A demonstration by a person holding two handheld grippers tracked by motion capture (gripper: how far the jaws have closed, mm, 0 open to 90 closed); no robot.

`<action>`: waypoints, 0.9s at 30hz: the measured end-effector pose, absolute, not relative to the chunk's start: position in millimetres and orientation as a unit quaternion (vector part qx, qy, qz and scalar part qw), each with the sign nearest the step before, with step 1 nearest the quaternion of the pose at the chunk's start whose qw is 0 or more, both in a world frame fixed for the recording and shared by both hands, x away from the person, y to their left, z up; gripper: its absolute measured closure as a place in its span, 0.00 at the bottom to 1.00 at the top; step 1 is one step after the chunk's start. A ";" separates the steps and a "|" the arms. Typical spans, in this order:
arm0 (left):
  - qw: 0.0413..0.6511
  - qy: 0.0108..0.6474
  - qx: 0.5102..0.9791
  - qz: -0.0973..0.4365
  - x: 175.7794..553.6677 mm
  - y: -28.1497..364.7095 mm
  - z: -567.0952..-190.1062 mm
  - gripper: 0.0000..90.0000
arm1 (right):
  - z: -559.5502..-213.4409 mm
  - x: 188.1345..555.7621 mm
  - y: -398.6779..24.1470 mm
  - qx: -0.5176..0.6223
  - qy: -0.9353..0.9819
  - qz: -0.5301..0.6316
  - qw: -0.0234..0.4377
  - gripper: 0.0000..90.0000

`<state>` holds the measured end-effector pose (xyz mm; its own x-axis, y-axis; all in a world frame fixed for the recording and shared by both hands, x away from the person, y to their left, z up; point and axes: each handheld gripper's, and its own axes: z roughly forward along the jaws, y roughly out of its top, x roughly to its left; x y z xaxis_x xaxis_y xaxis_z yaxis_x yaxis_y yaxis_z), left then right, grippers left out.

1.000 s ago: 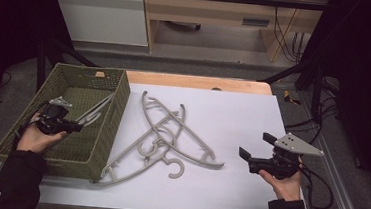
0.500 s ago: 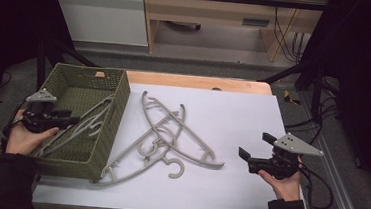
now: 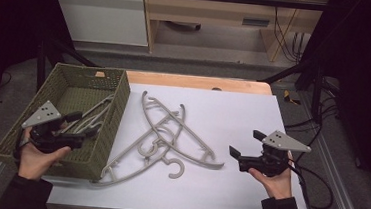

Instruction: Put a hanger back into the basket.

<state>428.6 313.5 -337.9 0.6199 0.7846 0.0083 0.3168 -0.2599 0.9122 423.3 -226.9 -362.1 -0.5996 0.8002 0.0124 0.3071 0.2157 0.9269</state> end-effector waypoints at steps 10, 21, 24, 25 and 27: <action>0.491 0.350 0.764 0.230 418.6 281.3 -356.3 0.13 | -361.9 431.1 -196.7 0.357 0.760 0.491 0.233 0.07; 0.491 0.331 0.775 0.222 410.9 266.2 -366.2 0.11 | -358.9 442.6 -162.4 0.330 0.792 0.462 0.224 0.10; 0.490 0.327 0.777 0.221 411.2 264.8 -368.2 0.11 | -362.1 448.8 -148.0 0.325 0.807 0.446 0.212 0.11; 0.489 0.327 0.778 0.220 411.6 264.9 -368.9 0.11 | -363.0 449.9 -145.2 0.326 0.810 0.442 0.208 0.11; 0.488 0.327 0.778 0.222 411.7 265.1 -369.3 0.11 | -364.9 452.3 -140.6 0.324 0.815 0.436 0.203 0.11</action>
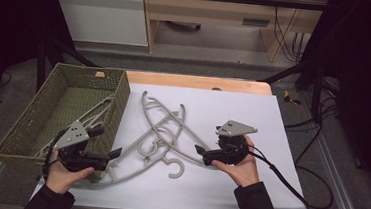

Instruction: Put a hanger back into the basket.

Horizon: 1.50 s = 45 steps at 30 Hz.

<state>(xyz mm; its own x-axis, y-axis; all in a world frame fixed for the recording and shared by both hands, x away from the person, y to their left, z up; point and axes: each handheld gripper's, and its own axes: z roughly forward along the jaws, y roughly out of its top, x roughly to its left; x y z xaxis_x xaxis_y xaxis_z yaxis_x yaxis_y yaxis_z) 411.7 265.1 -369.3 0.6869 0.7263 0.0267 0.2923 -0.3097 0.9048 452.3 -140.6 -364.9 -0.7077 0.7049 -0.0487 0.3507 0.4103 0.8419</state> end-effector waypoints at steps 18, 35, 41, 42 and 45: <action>0.488 0.324 0.780 0.218 410.7 266.0 -368.0 0.12 | -395.6 490.9 -72.9 0.299 0.885 0.329 0.138 0.30; 0.489 0.321 0.783 0.212 410.7 265.7 -367.6 0.12 | -443.5 519.5 -44.1 0.305 0.914 0.254 0.087 0.57; 0.489 0.322 0.782 0.211 410.4 265.9 -367.3 0.12 | -449.0 525.1 -43.4 0.301 0.918 0.249 0.076 0.70; 0.489 0.322 0.782 0.211 410.4 265.9 -367.3 0.12 | -449.0 525.1 -43.4 0.301 0.918 0.249 0.076 0.70; 0.487 0.322 0.784 0.211 410.6 265.4 -367.4 0.13 | -451.6 525.5 -42.6 0.295 0.921 0.245 0.069 0.80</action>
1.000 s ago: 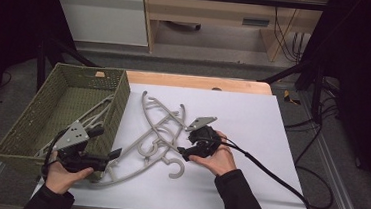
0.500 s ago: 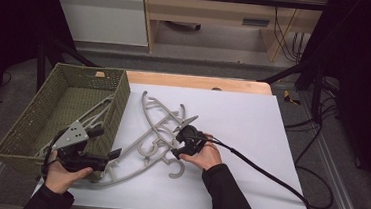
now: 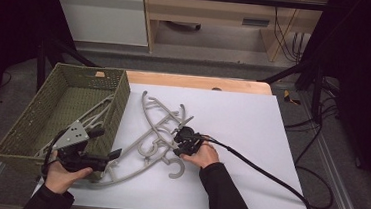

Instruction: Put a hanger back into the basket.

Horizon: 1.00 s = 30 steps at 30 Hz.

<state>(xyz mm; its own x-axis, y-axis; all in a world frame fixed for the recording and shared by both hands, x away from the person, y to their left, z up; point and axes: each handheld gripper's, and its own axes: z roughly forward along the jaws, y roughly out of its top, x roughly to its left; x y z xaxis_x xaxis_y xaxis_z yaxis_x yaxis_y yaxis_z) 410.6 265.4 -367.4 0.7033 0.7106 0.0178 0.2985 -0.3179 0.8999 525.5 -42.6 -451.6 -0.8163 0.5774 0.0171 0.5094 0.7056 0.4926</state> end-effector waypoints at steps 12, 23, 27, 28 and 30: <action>0.485 0.322 0.785 0.211 410.6 265.2 -367.7 0.13 | -451.2 524.5 -42.6 0.270 0.929 0.243 0.065 0.91; 0.484 0.320 0.786 0.213 409.8 265.7 -366.6 0.13 | -441.1 523.0 -47.4 0.267 0.928 0.253 0.064 0.92; 0.485 0.320 0.785 0.215 409.6 266.5 -365.9 0.13 | -434.0 521.4 -50.2 0.263 0.927 0.260 0.061 0.92; 0.486 0.321 0.784 0.216 409.3 266.9 -365.5 0.13 | -432.1 520.5 -51.0 0.263 0.927 0.260 0.062 0.92; 0.486 0.320 0.784 0.217 409.1 267.6 -365.0 0.13 | -430.8 520.4 -51.7 0.260 0.928 0.260 0.061 0.92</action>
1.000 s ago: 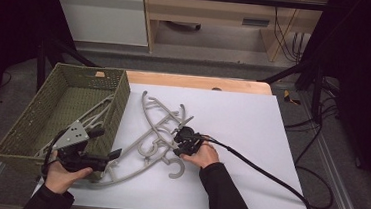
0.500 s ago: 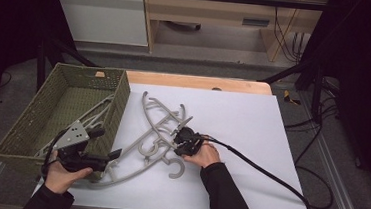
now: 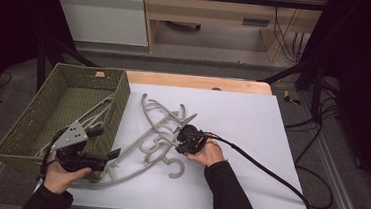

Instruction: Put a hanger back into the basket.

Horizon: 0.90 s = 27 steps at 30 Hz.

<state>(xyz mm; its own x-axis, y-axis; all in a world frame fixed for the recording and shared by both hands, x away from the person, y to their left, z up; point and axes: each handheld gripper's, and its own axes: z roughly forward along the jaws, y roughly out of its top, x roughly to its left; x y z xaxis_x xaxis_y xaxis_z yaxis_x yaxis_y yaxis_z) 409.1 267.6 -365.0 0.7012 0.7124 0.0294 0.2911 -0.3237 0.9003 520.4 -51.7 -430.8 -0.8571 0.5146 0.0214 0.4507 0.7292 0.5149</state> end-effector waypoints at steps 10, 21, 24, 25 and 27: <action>0.492 0.306 0.784 0.224 404.2 272.4 -357.7 0.12 | -390.6 508.7 -74.0 0.229 0.927 0.294 0.050 0.92; 0.486 0.261 0.803 0.226 397.0 261.0 -352.6 0.11 | -356.2 484.2 -102.1 0.187 0.931 0.313 0.016 0.92; 0.470 0.241 0.818 0.228 396.3 251.2 -353.0 0.12 | -351.8 475.1 -109.3 0.169 0.933 0.317 -0.007 0.92; 0.470 0.241 0.818 0.228 396.3 251.2 -353.0 0.12 | -351.4 473.1 -110.1 0.165 0.933 0.319 -0.009 0.92; 0.457 0.228 0.828 0.232 396.1 245.2 -353.4 0.12 | -349.8 468.2 -112.2 0.155 0.935 0.320 -0.019 0.92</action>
<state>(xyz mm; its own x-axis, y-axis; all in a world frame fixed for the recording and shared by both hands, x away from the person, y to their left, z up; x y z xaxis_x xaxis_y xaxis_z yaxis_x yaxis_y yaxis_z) 396.1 245.2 -353.4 0.7881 0.5902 0.1748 0.1659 -0.4771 0.8631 468.2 -112.2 -349.8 -0.9514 0.2772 0.1341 0.3013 0.7479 0.5915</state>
